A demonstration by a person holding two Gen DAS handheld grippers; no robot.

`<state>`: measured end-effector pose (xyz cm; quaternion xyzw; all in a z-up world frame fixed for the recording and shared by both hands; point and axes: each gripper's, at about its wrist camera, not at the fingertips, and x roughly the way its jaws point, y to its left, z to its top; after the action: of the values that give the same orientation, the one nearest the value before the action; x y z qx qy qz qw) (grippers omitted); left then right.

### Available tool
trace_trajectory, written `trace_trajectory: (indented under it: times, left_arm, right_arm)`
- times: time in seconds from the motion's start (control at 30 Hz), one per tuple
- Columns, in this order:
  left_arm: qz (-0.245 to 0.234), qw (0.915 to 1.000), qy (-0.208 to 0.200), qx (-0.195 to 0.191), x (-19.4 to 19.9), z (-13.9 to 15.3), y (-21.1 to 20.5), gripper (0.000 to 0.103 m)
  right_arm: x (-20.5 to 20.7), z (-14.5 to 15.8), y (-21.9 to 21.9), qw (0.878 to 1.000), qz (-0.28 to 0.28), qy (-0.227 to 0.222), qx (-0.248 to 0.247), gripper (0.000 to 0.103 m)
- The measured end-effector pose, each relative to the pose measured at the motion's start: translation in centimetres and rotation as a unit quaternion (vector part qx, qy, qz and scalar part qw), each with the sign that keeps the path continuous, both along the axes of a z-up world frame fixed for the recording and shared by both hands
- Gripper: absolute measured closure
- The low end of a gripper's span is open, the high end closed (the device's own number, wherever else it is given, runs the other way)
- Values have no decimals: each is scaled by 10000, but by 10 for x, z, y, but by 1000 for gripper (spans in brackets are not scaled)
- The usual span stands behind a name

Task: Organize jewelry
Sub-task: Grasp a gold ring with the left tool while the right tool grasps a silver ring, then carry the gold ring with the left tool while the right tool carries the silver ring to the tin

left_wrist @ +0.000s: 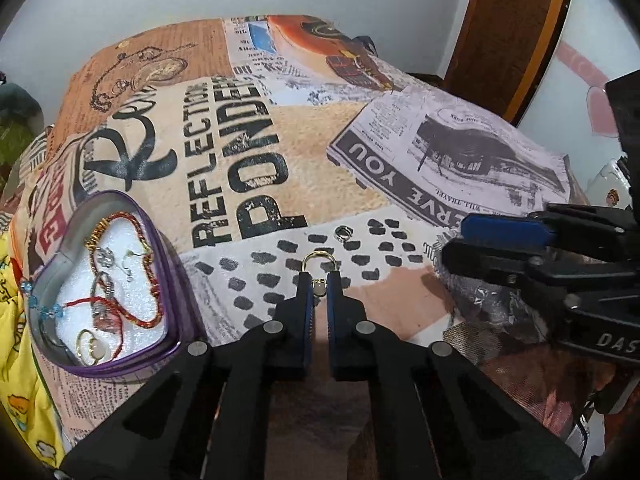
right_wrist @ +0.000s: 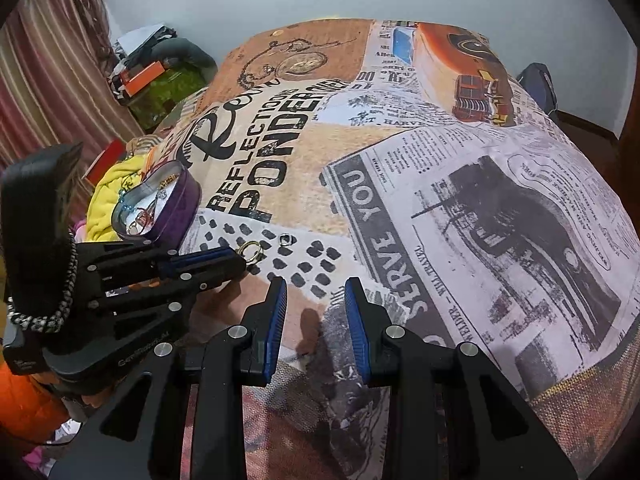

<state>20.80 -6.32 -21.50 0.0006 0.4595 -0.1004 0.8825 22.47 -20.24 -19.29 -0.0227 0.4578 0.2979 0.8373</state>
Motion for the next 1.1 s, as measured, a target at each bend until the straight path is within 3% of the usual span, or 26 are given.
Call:
trace_trajectory:
  times: [0.47, 0.63, 0.7, 0.77, 1.1]
  left_arm:
    - [302, 9967, -715, -220, -17, 52, 37, 98]
    - [385, 9963, -729, -232, -18, 52, 47, 98]
    - [398, 9963, -721, -241, -19, 51, 50, 98]
    - [416, 9962, -725, -230, -21, 49, 51, 98]
    - [537, 9948, -805, -307, -34, 57, 61, 98]
  right_arm:
    - [18, -14, 42, 9991, 298, -35, -295, 76]
    - [19, -22, 60, 9969, 383, -271, -632, 77]
    - [16, -22, 62, 9954, 417, -413, -756, 82]
    - [16, -23, 62, 9952, 424, -446, -767, 93]
    - [11, -8, 59, 9964, 336, -477, -619, 94]
